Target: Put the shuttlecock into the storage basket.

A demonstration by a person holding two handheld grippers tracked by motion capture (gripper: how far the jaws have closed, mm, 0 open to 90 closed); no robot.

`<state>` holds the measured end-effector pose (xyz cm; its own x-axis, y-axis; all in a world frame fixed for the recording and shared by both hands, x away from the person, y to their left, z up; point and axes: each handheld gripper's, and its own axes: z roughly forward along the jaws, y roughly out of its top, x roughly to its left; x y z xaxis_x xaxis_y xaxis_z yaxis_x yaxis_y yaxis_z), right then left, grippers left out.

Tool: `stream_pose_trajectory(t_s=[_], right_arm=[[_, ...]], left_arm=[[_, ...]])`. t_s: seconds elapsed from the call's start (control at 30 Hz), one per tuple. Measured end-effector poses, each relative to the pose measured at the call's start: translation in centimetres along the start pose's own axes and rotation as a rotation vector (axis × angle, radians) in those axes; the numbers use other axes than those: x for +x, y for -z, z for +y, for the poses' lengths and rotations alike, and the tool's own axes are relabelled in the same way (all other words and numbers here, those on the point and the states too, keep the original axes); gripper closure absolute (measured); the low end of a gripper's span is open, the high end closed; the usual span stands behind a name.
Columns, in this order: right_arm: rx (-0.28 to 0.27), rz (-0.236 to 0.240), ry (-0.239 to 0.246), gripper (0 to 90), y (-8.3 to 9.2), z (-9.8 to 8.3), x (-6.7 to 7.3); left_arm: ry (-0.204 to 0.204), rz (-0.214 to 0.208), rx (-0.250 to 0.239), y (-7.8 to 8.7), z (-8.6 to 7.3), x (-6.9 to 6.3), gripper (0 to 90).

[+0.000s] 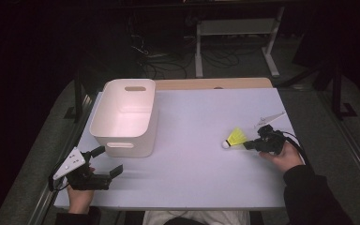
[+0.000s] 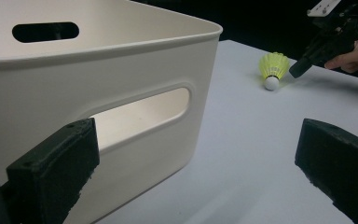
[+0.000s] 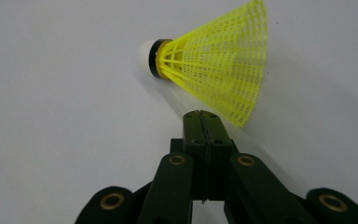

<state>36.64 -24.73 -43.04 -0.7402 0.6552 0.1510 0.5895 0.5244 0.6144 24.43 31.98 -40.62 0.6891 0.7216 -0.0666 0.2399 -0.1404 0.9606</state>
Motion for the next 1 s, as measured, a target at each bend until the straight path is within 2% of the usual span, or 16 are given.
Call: stream_pose_trajectory(t_s=[0.3,0.7,0.77,0.87,1.0], right_arm=[[0.018,-0.020,0.002,89.2,-0.4,0.2,-0.6],[-0.015,-0.013,-0.025,89.3,-0.3,0.5,-1.4],[0.003,-0.025,-0.013,89.3,-0.1,0.8,-1.5],[-0.020,-0.019,-0.016,89.3,0.2,1.6,-1.7],[-0.013,-0.015,-0.008,89.3,0.2,2.3,-1.9]], left_arm=[[-0.001,-0.002,0.001,0.0,0.0,0.0,0.0],[-0.001,-0.003,0.001,0.0,0.0,0.0,0.0],[0.000,-0.003,0.001,0.0,0.0,0.0,0.0],[0.001,-0.002,0.000,0.0,0.0,0.0,0.0],[-0.001,-0.003,0.001,0.0,0.0,0.0,0.0]])
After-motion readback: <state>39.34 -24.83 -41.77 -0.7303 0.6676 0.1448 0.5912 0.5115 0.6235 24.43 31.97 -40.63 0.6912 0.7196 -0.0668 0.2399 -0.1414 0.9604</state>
